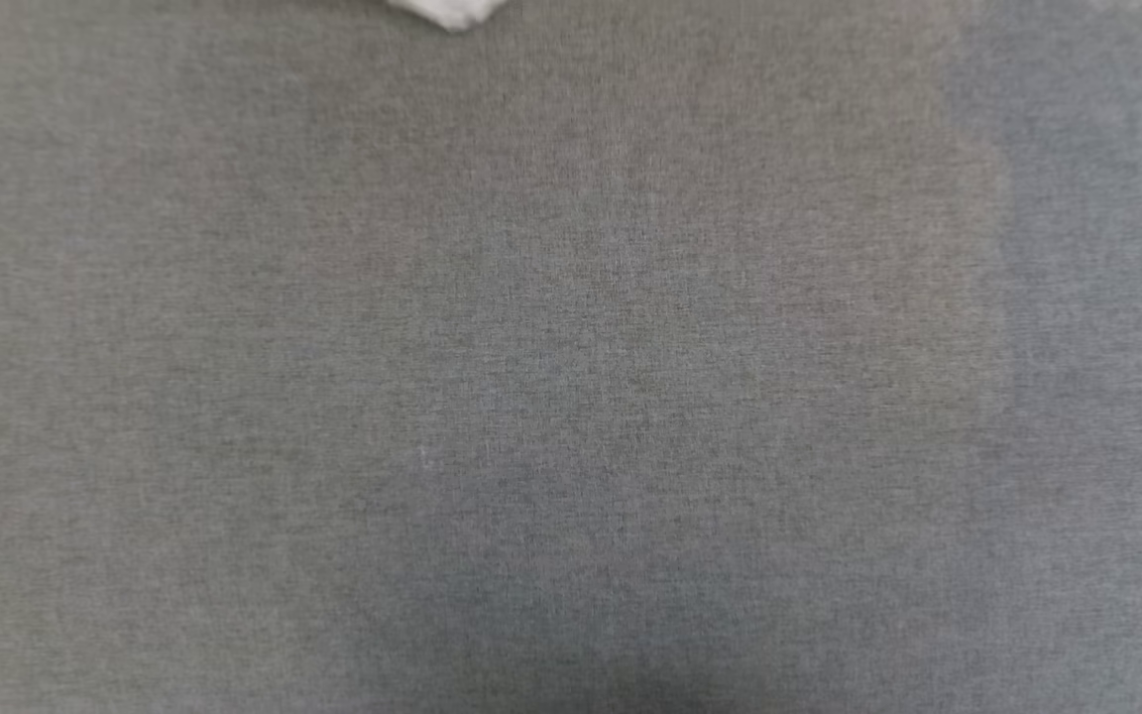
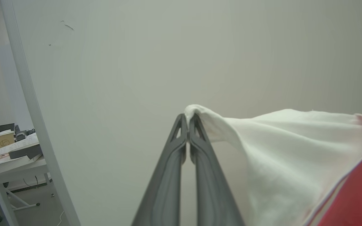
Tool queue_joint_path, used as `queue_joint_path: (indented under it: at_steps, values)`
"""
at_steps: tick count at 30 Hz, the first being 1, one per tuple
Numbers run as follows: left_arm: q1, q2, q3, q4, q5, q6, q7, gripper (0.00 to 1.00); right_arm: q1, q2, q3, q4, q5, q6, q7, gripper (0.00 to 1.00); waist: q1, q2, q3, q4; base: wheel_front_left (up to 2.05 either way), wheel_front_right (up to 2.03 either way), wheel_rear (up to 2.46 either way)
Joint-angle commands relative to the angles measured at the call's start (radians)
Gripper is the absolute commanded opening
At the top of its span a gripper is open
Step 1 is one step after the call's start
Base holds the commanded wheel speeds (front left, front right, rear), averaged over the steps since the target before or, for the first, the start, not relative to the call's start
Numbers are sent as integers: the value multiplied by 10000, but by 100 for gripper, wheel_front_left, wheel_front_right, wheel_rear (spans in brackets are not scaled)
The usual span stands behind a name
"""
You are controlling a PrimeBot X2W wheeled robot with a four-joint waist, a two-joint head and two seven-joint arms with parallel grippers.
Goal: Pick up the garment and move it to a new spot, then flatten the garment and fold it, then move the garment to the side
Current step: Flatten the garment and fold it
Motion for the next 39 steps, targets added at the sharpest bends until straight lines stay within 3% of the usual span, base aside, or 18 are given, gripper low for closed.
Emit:
queue_joint_path:
  at_steps: [1,8,15,23,31,39]
  values:
    - [-667,-65,65,515,211,16,-328,0,-408,15,-94,421,-256,-23,-362,0,-3,0,916,-95,0,0,0]
    - [-2431,-879,-132,2811,371,-257,-1520,0,-1906,575,-509,2280,-1177,-23,-2046,0,-3,0,1410,-101,0,0,0]
    - [-2031,-1489,-514,4057,123,-475,-2809,0,-1934,1048,-256,3350,-1535,-23,-3095,0,-3,0,1510,25,0,0,0]
    - [880,-2192,-1381,3923,-624,-552,-3765,0,-562,1008,743,4021,-1153,-23,-3725,0,-3,0,1069,320,0,0,0]
    - [4312,-2332,-1880,2988,-1215,-554,-3992,0,1826,840,1996,4206,-229,-23,-4020,0,-3,0,-121,536,0,0,0]
    - [7615,-2289,-2200,2430,-1619,-304,-3958,0,4444,537,3057,3909,1194,-23,-3629,0,-3,0,-1427,713,0,0,0]
